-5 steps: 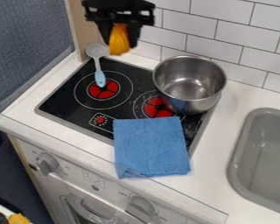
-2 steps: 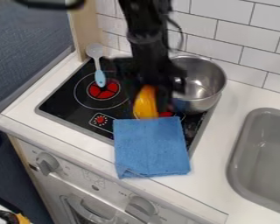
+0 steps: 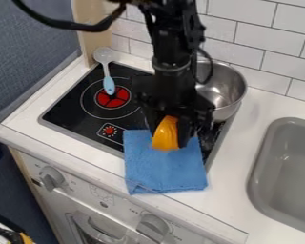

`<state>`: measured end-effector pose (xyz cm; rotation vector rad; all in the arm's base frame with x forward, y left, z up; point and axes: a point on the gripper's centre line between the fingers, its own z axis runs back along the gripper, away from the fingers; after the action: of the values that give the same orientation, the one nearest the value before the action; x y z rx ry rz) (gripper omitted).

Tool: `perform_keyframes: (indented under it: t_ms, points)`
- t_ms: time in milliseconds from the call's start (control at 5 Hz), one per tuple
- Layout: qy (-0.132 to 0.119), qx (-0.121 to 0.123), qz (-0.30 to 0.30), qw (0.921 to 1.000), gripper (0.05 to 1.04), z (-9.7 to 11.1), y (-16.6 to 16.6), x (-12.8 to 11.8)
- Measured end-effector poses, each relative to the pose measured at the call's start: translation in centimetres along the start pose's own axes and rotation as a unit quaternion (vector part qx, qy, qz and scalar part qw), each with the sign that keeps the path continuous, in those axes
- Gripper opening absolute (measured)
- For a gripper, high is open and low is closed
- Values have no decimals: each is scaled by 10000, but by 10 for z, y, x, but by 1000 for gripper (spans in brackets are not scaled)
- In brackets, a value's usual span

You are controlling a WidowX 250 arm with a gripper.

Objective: Put the yellow object on th ecloth in

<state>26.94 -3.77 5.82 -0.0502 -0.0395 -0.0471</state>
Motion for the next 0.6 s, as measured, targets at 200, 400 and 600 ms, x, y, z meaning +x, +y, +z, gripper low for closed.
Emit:
perform_keyframes:
  t_ms: [200,400,600]
  points:
    - [193,125,108,9997,568,-11,4,-2]
    - [321,155,159,9992,617,-18,5,-3]
    - [404,196,131,9989,910,-17,6,-4]
